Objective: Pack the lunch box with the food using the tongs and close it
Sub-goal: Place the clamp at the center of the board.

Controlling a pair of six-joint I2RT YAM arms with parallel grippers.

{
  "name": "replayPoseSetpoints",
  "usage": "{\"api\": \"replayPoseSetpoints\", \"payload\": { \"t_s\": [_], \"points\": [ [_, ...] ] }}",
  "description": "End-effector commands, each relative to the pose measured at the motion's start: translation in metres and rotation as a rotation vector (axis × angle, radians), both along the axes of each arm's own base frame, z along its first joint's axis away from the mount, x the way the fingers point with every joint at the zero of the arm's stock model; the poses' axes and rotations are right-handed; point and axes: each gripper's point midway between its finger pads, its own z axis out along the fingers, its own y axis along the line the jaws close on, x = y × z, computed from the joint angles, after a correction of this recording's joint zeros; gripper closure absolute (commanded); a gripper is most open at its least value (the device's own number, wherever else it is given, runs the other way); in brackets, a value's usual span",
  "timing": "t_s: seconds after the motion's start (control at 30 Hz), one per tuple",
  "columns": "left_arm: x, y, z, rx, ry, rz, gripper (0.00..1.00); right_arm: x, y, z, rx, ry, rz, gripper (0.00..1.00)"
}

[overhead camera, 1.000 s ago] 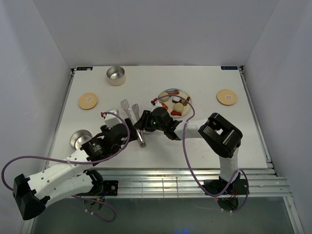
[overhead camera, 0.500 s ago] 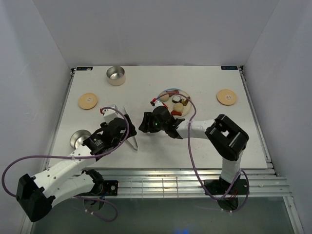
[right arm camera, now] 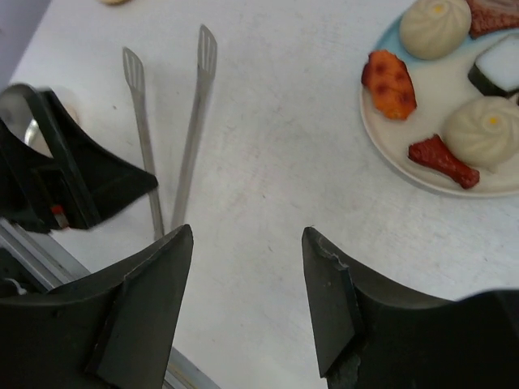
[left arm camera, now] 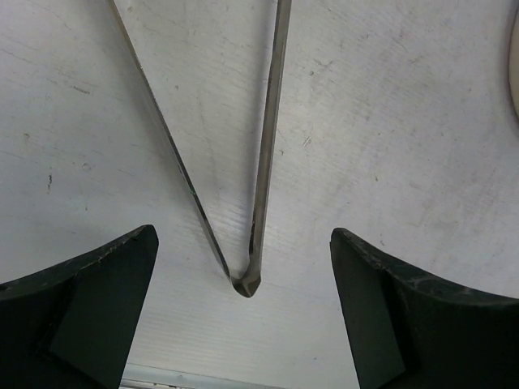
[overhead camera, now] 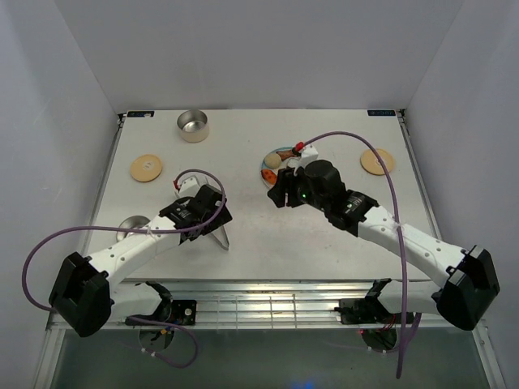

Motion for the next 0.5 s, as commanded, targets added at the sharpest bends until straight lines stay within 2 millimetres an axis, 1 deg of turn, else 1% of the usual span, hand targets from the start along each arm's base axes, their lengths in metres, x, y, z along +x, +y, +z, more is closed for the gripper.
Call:
{"api": "replayPoseSetpoints", "payload": {
  "t_s": [0.0,0.03,0.07,0.1,0.13,0.17,0.23,0.27,0.3,0.37,0.47],
  "points": [
    [0.008,-0.005,0.023,-0.095,-0.010,0.108,0.02,-0.020,-0.030,-0.030,-0.142,-0.004,0.026,0.37],
    [0.003,0.003,0.019,-0.067,0.028,0.154,0.02,-0.022,-0.034,-0.032,-0.148,-0.012,0.027,0.37],
    [0.003,0.007,0.012,-0.033,0.067,0.186,0.02,-0.025,-0.040,-0.039,-0.167,-0.017,0.021,0.37],
    [0.005,0.008,0.012,-0.017,0.084,0.206,0.02,-0.026,-0.044,-0.034,-0.154,-0.035,0.013,0.36],
    [0.005,0.009,0.016,0.003,0.109,0.227,0.02,-0.027,-0.045,-0.033,-0.149,-0.040,0.012,0.36],
    [0.005,0.009,0.007,0.026,0.142,0.235,0.02,-0.029,-0.045,-0.031,-0.137,-0.048,0.020,0.36],
    [0.007,-0.001,0.003,0.002,0.173,0.216,0.02,-0.033,-0.045,-0.026,-0.105,-0.068,0.031,0.36],
    [0.007,-0.002,-0.003,0.015,0.195,0.216,0.02,-0.035,-0.044,-0.024,-0.093,-0.072,0.040,0.36],
    [0.007,-0.002,-0.006,0.020,0.202,0.214,0.02,-0.037,-0.045,-0.020,-0.080,-0.079,0.044,0.36],
    [0.006,0.002,-0.011,0.042,0.210,0.225,0.02,-0.041,-0.044,-0.014,-0.060,-0.091,0.055,0.35],
    [0.006,0.007,-0.016,0.041,0.208,0.246,0.02,-0.044,-0.049,-0.007,-0.031,-0.120,0.048,0.36]
  ]
}}
